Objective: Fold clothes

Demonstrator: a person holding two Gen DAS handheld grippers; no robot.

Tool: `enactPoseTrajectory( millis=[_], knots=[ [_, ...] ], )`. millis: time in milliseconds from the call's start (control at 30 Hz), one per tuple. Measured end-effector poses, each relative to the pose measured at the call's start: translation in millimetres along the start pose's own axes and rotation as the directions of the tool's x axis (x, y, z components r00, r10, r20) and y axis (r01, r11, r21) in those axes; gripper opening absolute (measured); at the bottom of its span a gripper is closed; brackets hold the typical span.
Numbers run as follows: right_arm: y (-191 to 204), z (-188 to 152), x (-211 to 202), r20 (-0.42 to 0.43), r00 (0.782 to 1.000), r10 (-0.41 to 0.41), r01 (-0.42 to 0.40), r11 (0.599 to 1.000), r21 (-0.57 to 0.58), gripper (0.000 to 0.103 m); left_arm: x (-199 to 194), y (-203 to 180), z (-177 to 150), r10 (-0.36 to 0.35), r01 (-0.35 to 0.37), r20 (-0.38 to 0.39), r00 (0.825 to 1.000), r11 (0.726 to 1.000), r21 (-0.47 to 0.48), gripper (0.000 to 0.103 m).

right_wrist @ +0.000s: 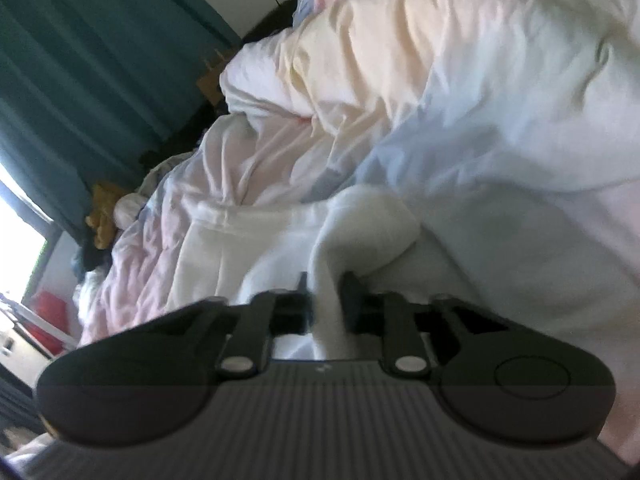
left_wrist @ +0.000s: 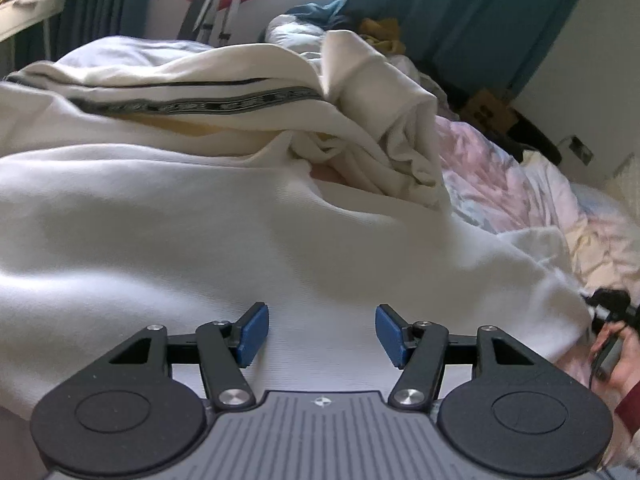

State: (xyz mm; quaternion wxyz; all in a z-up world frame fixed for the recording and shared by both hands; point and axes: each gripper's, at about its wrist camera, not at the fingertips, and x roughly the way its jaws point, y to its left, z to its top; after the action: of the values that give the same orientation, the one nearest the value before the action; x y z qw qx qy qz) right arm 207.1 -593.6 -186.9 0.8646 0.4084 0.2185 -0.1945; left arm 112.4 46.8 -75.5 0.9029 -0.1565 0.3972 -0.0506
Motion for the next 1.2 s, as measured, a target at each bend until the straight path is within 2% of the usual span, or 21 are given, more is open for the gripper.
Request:
enactPoseTrajectory(
  millis=[100,267,333,400,467,633,667,800,833,900,967,1033,1100,1167,1200],
  knots=[
    [3.8,6.7,-14.0,0.051,0.998,0.02,-0.021,0.999,0.028,0.009,1.5,-3.4,-1.6,-0.011,0.011,0.001,1.0,1.0,0.017,0.062],
    [22.8,14.4,-48.3,0.18,0.983,0.043,-0.042,0.999,-0.009,0.008,-3.4,0.1,-2.4,-0.035,0.035,0.008,0.999,0.999,-0.005,0.062],
    [26.4,15.4,-58.7,0.222,0.975,0.014,-0.009,1.0,-0.023,0.008,-5.7,0.1,-2.9,-0.03,0.03,0.013,0.999,1.0,-0.006,0.062],
    [22.4,15.4,-62.4,0.238,0.97,-0.05,0.055,0.998,-0.012,0.008,-8.2,-0.2,-3.2,-0.023,0.024,0.019,1.0,1.0,-0.008,0.062],
    [9.1,14.4,-58.0,0.211,0.969,-0.131,0.129,0.991,0.026,0.008,-10.2,-0.5,-3.4,-0.019,0.019,0.02,1.0,1.0,-0.008,0.062],
    [-24.7,4.6,-30.4,0.031,0.967,-0.252,0.25,0.966,0.066,0.008,-12.3,-1.8,-4.4,-0.006,0.006,0.022,1.0,1.0,0.0,0.062],
    [-27.8,3.9,-26.9,0.009,0.965,-0.263,0.262,0.963,0.063,0.008,-12.6,-2.3,-4.4,-0.005,0.005,0.023,1.0,1.0,0.003,0.062],
    [-16.2,7.6,-34.9,0.016,0.967,-0.253,0.253,0.967,0.013,0.012,-12.8,-6.0,-5.2,-0.003,0.002,0.024,1.0,1.0,0.024,0.063],
    [-10.8,7.8,-40.1,0.039,0.966,-0.256,0.257,0.966,-0.006,0.014,-12.8,-6.8,-5.4,-0.003,0.002,0.027,1.0,1.0,0.027,0.063],
    [3.0,7.4,-51.6,0.097,0.957,-0.273,0.279,0.958,-0.061,0.025,-13.6,-8.8,-5.4,0.002,-0.003,0.033,0.999,0.999,0.035,0.063],
    [17.0,10.0,-63.7,0.151,0.947,-0.282,0.3,0.948,-0.11,0.032,-16.0,-11.2,-5.8,0.004,-0.006,0.045,0.999,0.999,0.043,0.064],
    [26.2,12.3,-77.5,0.193,0.949,-0.248,0.278,0.949,-0.146,0.044,-18.8,-13.2,-5.8,0.008,-0.011,0.059,0.998,0.999,0.049,0.066],
    [35.3,12.8,-88.6,0.228,0.95,-0.213,0.258,0.948,-0.186,0.067,-20.8,-15.3,-5.1,0.009,-0.013,0.069,0.998,0.998,0.057,0.067],
    [45.5,12.3,-97.3,0.24,0.958,-0.157,0.213,0.95,-0.229,0.074,-21.6,-18.0,-3.8,0.017,-0.022,0.08,0.997,0.998,0.062,0.07],
    [50.8,12.1,-100.8,0.237,0.964,-0.125,0.185,0.95,-0.252,0.073,-21.8,-19.4,-2.9,0.023,-0.028,0.087,0.996,0.998,0.063,0.071]
  ],
)
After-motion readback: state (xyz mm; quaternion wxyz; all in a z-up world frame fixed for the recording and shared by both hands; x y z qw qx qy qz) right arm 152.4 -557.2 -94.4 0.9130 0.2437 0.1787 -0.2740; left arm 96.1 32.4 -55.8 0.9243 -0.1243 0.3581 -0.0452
